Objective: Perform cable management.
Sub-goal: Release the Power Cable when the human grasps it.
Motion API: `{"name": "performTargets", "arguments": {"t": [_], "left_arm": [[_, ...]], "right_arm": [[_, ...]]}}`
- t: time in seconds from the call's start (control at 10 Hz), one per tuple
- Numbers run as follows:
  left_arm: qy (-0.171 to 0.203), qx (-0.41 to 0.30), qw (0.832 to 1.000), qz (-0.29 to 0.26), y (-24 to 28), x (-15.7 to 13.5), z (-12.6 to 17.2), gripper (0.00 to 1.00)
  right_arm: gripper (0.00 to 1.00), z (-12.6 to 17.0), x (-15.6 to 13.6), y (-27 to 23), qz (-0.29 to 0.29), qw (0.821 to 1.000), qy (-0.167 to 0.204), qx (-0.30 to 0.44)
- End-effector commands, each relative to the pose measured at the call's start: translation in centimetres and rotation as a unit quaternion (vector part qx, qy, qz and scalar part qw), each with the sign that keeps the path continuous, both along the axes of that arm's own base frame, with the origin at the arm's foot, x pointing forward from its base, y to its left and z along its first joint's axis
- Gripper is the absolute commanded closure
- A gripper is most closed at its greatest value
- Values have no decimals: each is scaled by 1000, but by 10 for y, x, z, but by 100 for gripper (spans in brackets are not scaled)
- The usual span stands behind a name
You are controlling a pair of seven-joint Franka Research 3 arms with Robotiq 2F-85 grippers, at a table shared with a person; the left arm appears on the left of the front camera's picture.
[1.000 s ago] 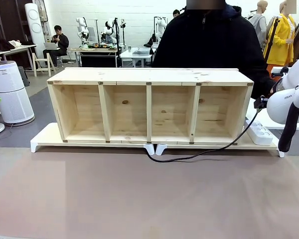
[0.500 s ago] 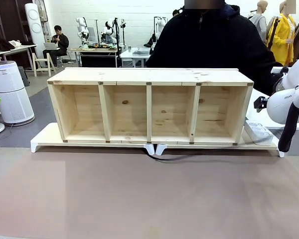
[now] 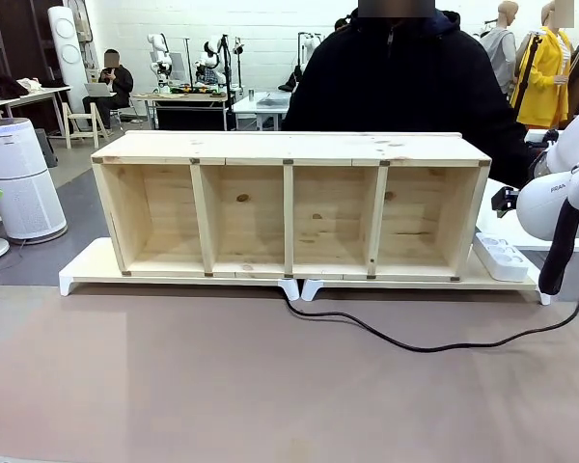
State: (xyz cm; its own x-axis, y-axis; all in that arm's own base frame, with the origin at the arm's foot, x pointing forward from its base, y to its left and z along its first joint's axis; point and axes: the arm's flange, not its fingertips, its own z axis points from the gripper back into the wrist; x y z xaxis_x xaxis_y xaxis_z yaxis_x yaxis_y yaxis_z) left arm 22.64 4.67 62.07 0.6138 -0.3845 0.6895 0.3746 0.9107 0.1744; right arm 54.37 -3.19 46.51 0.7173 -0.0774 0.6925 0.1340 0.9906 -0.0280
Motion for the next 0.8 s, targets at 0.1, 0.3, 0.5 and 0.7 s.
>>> {"name": "performTargets", "arguments": {"t": [0.1, 0.3, 0.5, 0.7], "left_arm": [[-2, -1, 1000, 9, 1, 2, 0, 0], [-2, -1, 1000, 9, 1, 2, 0, 0], [-2, -1, 1000, 9, 1, 2, 0, 0], [-2, -1, 1000, 9, 1, 2, 0, 0]], "right_arm": [[4, -1, 0, 1, 1, 1000, 4, -1], [4, -1, 0, 1, 1, 1000, 4, -1], [4, -1, 0, 1, 1, 1000, 4, -1], [4, -1, 0, 1, 1, 1000, 4, -1]]}}
